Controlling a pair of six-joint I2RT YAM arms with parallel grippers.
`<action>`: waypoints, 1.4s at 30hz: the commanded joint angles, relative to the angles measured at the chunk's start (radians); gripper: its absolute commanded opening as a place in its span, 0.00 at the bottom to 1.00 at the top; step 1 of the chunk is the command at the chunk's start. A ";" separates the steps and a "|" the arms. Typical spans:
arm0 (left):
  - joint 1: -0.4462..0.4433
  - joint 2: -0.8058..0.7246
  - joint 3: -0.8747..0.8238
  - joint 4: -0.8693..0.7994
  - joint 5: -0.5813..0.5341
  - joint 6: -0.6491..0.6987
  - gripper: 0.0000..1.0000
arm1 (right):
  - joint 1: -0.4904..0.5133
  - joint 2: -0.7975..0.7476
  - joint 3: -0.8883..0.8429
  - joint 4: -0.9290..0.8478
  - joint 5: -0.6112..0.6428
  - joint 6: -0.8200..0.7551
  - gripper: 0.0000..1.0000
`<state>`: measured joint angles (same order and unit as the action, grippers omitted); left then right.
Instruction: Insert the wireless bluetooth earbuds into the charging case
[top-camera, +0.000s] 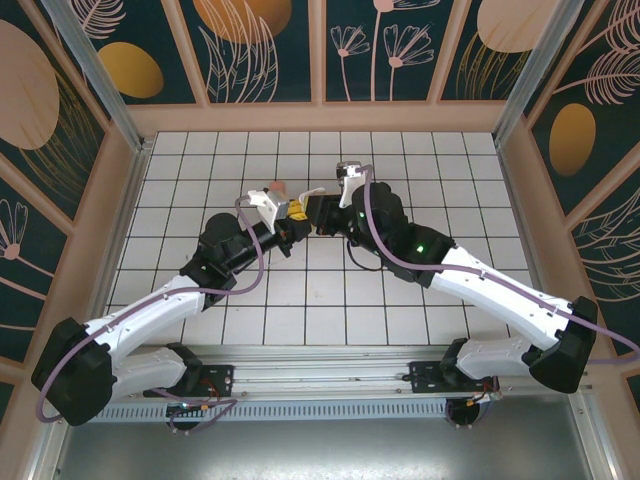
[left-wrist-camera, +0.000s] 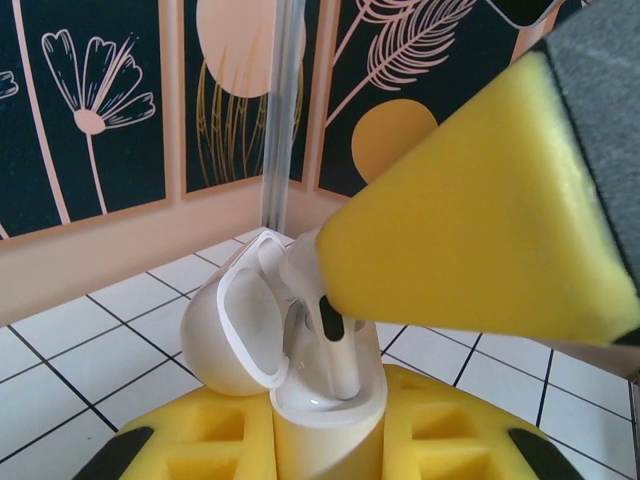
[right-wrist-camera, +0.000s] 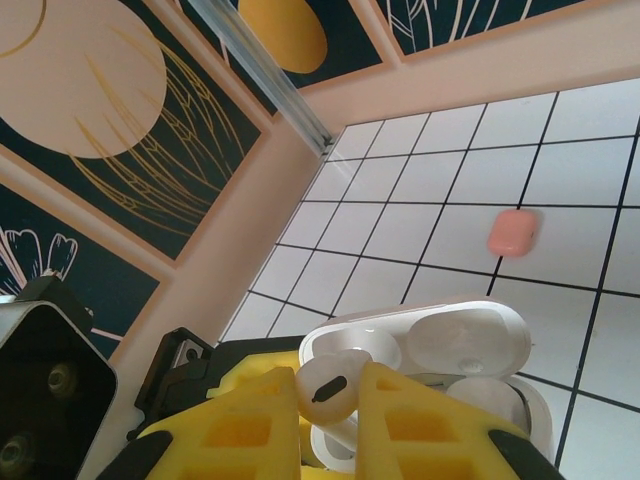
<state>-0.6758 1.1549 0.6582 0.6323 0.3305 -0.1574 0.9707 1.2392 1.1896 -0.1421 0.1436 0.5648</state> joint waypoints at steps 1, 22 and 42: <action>-0.008 0.002 0.000 0.057 -0.004 0.014 0.00 | 0.007 0.006 -0.014 0.053 -0.015 0.028 0.16; -0.008 -0.006 -0.002 0.060 -0.028 0.034 0.00 | -0.001 0.027 -0.038 -0.032 -0.001 0.124 0.20; -0.008 -0.026 -0.013 0.060 -0.038 0.033 0.00 | -0.002 0.025 -0.040 -0.043 -0.007 0.140 0.28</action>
<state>-0.6804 1.1606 0.6449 0.6270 0.3046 -0.1341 0.9695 1.2560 1.1675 -0.1318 0.1375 0.6888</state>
